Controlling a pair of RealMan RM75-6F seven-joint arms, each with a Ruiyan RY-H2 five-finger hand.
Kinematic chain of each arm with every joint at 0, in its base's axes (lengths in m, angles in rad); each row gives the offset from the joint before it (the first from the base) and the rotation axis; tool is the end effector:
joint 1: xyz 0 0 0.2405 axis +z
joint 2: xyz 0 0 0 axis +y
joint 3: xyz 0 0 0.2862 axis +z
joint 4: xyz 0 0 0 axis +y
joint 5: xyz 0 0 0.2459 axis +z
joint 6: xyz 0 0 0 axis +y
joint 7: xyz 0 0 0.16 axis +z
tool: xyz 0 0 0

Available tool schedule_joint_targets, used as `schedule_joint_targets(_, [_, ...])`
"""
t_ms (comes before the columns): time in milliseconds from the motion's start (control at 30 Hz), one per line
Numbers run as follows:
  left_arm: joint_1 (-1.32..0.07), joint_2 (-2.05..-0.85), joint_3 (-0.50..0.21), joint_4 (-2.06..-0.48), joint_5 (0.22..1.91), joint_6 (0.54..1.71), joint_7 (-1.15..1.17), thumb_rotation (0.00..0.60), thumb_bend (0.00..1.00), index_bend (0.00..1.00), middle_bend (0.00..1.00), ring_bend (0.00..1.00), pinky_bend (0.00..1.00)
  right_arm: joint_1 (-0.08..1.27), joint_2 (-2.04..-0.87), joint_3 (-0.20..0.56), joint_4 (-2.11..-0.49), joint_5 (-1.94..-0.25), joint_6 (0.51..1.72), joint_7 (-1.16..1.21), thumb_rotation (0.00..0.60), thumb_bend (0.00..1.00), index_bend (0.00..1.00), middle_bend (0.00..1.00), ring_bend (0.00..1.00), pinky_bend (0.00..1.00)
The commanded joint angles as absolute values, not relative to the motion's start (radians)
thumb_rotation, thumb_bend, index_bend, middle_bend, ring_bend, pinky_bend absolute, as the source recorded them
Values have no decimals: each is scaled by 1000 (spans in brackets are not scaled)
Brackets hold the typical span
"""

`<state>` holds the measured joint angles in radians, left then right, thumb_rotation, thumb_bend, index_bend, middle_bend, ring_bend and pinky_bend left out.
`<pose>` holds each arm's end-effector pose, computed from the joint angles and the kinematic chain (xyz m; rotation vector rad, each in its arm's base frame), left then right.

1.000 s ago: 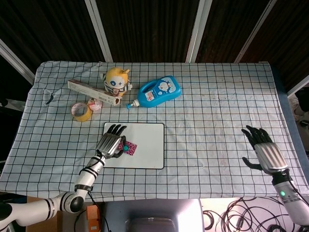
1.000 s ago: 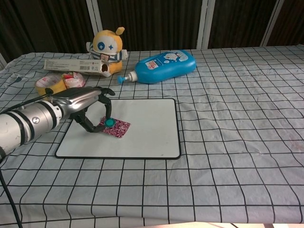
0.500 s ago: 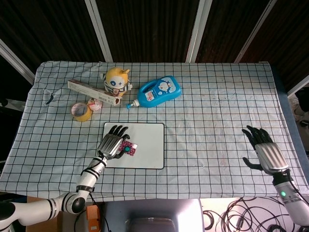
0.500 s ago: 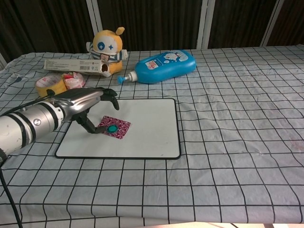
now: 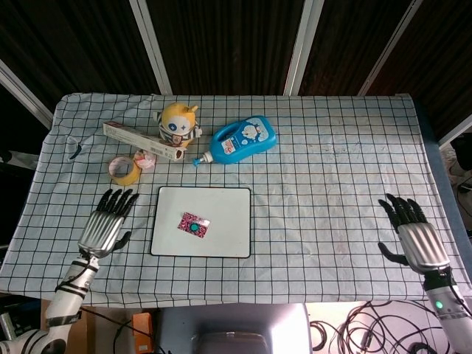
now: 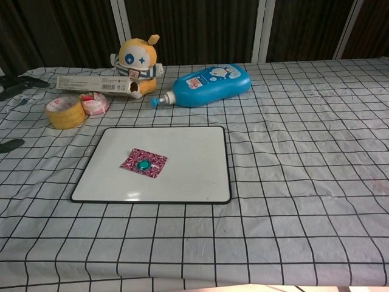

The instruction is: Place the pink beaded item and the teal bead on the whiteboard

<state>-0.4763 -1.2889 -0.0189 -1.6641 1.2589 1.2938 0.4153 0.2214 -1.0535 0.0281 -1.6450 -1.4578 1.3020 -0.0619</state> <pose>-0.2634 0.3069 0.0472 -1.6746 -0.7600 -0.7904 -0.3411 -0.2421 0.1328 1.5667 -0.9039 0.7856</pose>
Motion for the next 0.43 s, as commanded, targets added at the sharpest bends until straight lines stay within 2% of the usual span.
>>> schedule_joint_targets(33, [-289,-1200,79,-1662,1368,1498,259,600,336,4,4,0,23,174,-1084,11,-1645,-1457,1364,-135,600,236,0,0,0,0])
schedule_joint_targets(167, [-199,-1213,100,-1590,1411,1593,162,600,336,0,0,0,7,133,-1123,2,-1633,-1482,1439,-192,600,236,0,0,0,0])
schedule_joint_targets(433, [-167,-1198,137,-1556,1563,1625,96,600,339,0,0,0,0,110,-1143,0,-1623,-1502,1469,-214,600,236,0,0,0,0])
